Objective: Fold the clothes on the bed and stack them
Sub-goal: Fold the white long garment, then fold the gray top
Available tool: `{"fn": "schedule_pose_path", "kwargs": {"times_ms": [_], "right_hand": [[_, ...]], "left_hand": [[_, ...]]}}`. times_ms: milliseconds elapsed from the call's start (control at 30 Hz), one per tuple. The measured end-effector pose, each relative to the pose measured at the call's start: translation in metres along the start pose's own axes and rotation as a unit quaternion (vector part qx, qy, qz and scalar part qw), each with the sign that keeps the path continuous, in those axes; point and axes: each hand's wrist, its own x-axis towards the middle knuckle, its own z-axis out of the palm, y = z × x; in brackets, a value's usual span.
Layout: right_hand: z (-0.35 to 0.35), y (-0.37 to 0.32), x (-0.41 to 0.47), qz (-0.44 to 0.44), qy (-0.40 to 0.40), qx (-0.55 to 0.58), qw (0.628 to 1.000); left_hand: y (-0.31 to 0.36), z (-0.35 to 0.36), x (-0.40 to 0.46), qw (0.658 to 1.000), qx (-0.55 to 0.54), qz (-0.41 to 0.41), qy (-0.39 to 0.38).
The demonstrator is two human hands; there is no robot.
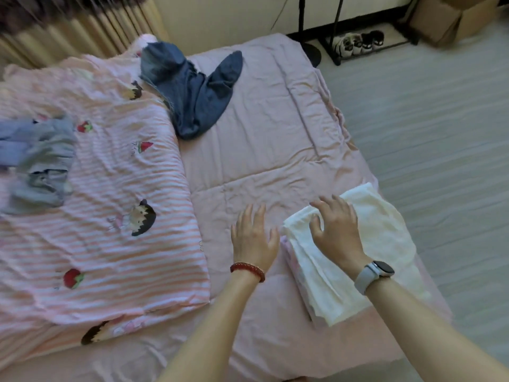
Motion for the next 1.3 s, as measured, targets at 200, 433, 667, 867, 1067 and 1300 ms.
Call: {"fn": "schedule_pose_path", "kwargs": {"times_ms": [200,433,667,867,1067,1300], "right_hand": [[0.026,-0.152,0.025,-0.151,-0.151,0.025,0.977],[0.049,-0.324,-0.022,-0.289,-0.213,0.034,0.933],[0.116,-0.462,-0.107,-0.322,-0.269,0.027,0.907],[0.175,-0.528,-0.139,-0.297,-0.304,0.015,0.905],[0.231,-0.567,-0.105,-0.265,-0.326,0.005,0.908],[0.337,-0.581,-0.012,-0.217,-0.304,0.01,0.928]], "left_hand": [[-0.11,-0.152,-0.025,0.986,0.06,-0.136,0.076],[-0.216,-0.298,-0.137,0.955,0.011,-0.244,0.166],[-0.346,-0.356,-0.245,0.932,-0.062,-0.297,0.201],[-0.435,-0.38,-0.278,0.922,-0.073,-0.345,0.16],[-0.494,-0.384,-0.242,0.924,-0.07,-0.35,0.135],[-0.564,-0.349,-0.158,0.929,-0.067,-0.361,0.058]]}}
